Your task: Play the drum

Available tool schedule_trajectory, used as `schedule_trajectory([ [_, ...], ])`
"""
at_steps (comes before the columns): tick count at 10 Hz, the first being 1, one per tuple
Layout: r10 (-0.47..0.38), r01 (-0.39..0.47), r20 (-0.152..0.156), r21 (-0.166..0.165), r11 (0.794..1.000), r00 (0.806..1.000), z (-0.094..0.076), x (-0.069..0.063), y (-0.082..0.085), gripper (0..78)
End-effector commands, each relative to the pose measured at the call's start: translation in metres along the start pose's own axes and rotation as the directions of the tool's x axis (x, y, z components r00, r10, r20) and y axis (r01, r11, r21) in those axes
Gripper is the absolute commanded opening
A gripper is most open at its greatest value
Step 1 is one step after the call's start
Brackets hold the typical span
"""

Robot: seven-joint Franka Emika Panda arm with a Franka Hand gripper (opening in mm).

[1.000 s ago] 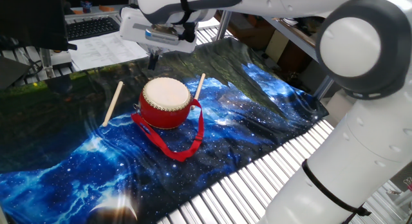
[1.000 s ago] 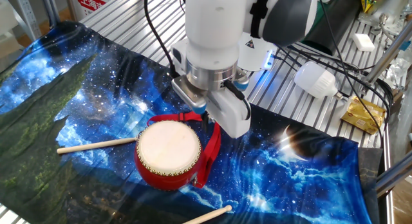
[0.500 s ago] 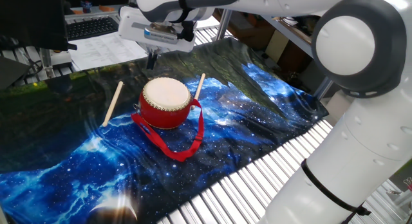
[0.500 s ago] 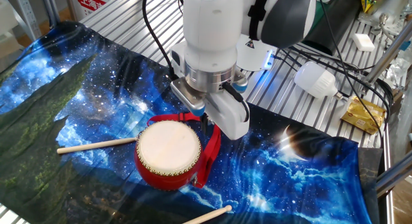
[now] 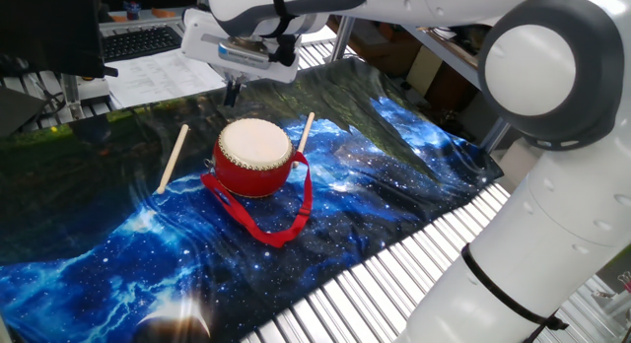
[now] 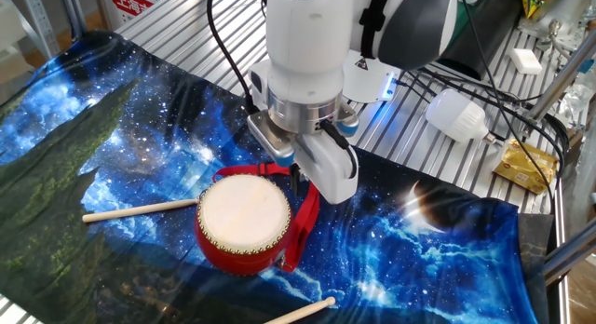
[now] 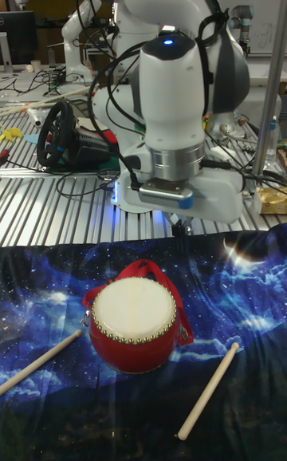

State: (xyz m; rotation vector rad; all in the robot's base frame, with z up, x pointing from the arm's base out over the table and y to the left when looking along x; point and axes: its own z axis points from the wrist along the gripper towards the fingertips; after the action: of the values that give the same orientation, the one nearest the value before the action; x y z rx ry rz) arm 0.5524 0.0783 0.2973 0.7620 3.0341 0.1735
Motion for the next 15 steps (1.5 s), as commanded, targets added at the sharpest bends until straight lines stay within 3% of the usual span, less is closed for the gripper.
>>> schedule_trajectory([
  [1,0.062,-0.062,-0.003,-0.014,0.998,0.998,-0.0012,-0.0005,0.0004,0.0],
  [10,0.017,-0.017,0.008,-0.021,1.0,1.0,-0.0012,-0.0005,0.0004,0.0],
  [13,0.013,-0.013,0.027,-0.021,1.0,1.0,-0.0012,-0.0005,0.0004,0.0],
  [15,0.015,-0.014,0.014,-0.024,1.0,1.0,-0.0012,-0.0005,0.0004,0.0],
])
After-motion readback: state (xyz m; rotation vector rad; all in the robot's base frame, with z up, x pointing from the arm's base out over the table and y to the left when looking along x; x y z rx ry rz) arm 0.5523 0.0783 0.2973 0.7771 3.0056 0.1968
